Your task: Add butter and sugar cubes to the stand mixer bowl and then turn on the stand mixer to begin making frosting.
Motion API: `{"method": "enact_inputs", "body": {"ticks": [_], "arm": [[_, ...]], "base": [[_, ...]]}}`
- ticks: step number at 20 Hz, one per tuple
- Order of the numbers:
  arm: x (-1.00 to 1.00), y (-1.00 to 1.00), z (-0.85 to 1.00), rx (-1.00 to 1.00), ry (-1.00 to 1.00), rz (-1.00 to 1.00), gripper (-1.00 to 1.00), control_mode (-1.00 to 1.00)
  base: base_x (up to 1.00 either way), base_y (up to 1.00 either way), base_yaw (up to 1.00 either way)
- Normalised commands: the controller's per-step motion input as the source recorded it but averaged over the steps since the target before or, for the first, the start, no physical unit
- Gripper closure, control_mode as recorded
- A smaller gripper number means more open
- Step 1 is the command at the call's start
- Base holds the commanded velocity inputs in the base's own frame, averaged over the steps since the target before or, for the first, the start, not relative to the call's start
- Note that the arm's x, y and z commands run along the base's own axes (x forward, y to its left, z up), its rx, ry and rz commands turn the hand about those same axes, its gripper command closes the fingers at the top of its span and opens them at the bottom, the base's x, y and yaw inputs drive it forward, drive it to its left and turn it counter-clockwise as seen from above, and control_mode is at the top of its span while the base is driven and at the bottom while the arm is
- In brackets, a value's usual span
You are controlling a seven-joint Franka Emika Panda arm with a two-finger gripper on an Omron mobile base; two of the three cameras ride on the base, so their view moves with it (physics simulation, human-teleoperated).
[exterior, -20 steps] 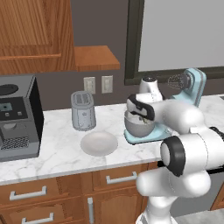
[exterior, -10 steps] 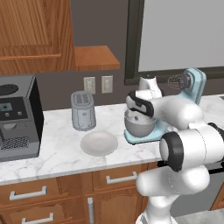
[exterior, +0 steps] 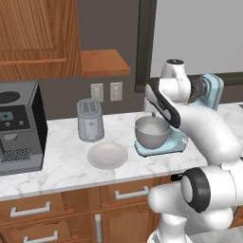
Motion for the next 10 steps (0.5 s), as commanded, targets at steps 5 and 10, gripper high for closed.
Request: {"method": "enact_inputs", "body": {"ticks": [5,10], "arm": [[-0.7,-0.2,0.76,0.09,0.0,0.0,-1.0,-1.0],[-0.71,-0.49,0.32,0.1,-0.01,0.0,-1.0,-1.0]], "base": [[0.0,0.0,0.0],[0.0,0.0,0.0]]}}
